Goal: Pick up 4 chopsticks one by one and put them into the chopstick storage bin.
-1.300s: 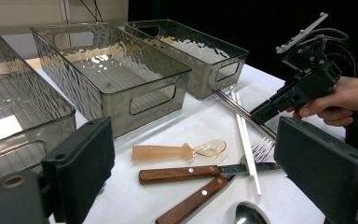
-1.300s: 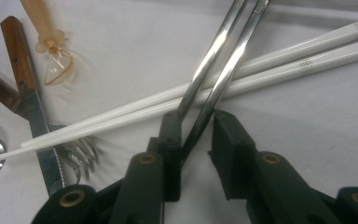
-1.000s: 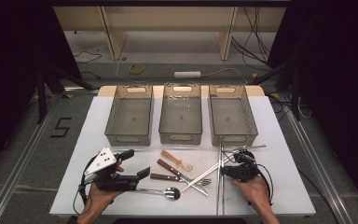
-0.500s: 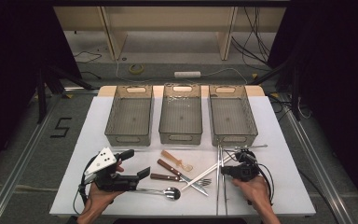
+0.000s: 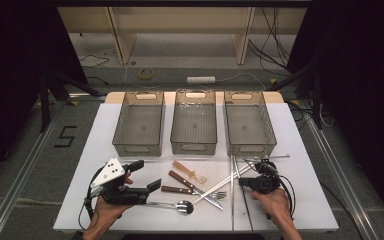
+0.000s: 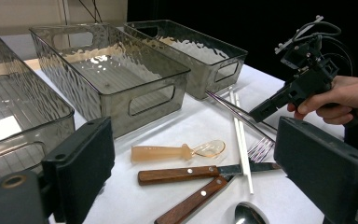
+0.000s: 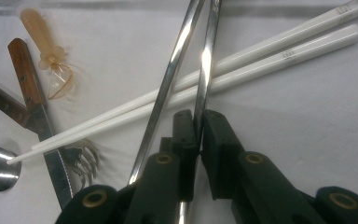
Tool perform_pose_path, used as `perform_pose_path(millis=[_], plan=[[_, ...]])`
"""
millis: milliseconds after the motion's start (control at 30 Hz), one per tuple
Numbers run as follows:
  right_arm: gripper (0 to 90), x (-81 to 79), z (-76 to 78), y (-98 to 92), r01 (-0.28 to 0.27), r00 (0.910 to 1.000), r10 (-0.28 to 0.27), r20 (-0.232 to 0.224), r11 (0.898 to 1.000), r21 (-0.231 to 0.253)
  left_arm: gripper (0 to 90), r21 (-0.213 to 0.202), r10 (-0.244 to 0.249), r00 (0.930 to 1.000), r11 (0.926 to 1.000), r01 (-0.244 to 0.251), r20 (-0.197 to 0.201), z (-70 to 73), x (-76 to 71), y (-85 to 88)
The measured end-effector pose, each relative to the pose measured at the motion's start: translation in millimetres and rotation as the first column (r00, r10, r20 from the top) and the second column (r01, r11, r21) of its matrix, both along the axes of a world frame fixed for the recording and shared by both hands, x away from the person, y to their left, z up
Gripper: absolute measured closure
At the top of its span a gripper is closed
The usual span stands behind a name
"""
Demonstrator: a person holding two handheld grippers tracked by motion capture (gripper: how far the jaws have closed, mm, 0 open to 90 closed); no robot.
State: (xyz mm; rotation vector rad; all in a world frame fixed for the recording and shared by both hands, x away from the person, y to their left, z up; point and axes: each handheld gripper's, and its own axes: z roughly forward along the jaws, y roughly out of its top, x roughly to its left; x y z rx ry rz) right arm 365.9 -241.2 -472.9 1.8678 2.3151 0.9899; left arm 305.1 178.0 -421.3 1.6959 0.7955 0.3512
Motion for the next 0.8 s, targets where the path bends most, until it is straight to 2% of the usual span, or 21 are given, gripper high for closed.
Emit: perform_pose_path(millis=[200,533,800], plan=[[85.6,1.4,1.0,-3.1,0.003,0.9999,-0.003,-0.012,1.000,0.007,11.7,0.002,-0.002,1.0000,1.0000,0.002,0.002,0.0,0.1,0.0],[86.1,1.1,3.2,-7.7,-0.005,1.0000,0.005,-0.003,1.000,0.008,11.7,0.000,-0.003,1.0000,1.0000,0.003,0.001,0.1,0.1,0.0],[86.1,-1.9,11.9,-12.2,-0.018,0.9993,0.017,0.032,0.999,0.039,11.7,0.002,-0.004,1.0000,1.0000,0.004,-0.001,-0.1,0.3,0.2]])
